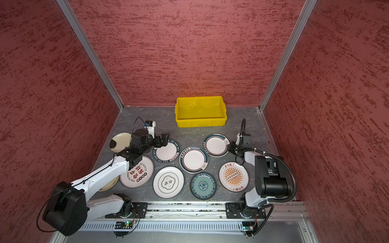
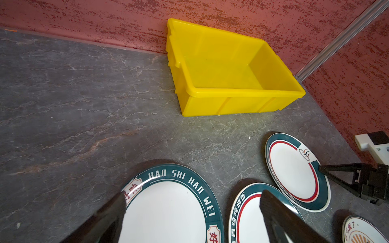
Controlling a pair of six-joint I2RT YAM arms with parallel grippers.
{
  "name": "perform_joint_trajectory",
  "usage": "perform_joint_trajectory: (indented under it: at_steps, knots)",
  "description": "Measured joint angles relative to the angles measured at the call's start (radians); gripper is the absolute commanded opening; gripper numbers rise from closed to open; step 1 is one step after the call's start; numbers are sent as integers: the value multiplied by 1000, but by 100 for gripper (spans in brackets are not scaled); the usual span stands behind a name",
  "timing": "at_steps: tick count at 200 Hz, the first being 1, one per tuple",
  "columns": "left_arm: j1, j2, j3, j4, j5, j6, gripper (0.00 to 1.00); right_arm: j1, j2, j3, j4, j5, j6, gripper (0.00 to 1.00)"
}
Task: Place the plates into the plastic bin on the countertop
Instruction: Pick up the plate from the center of the table.
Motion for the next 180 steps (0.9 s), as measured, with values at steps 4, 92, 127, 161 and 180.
perform_joint_trajectory:
  at_steps: [4,92,127,161,180]
  knots:
    - [0,2,0,0,0,0,99,0,0,0,0,0,0,2]
    - [-6,22,0,0,0,-2,99,-1,-60,0,-4,-10,11,0]
    - [-8,21,0,1,0,-2,99,-2,-90,0,-22,-22,19,0]
    - [-11,21,0,1,0,-4,99,-3,-156,0,-65,-23,19,0]
    - [-11,21,0,1,0,-4,99,-3,-198,0,-80,-23,21,0]
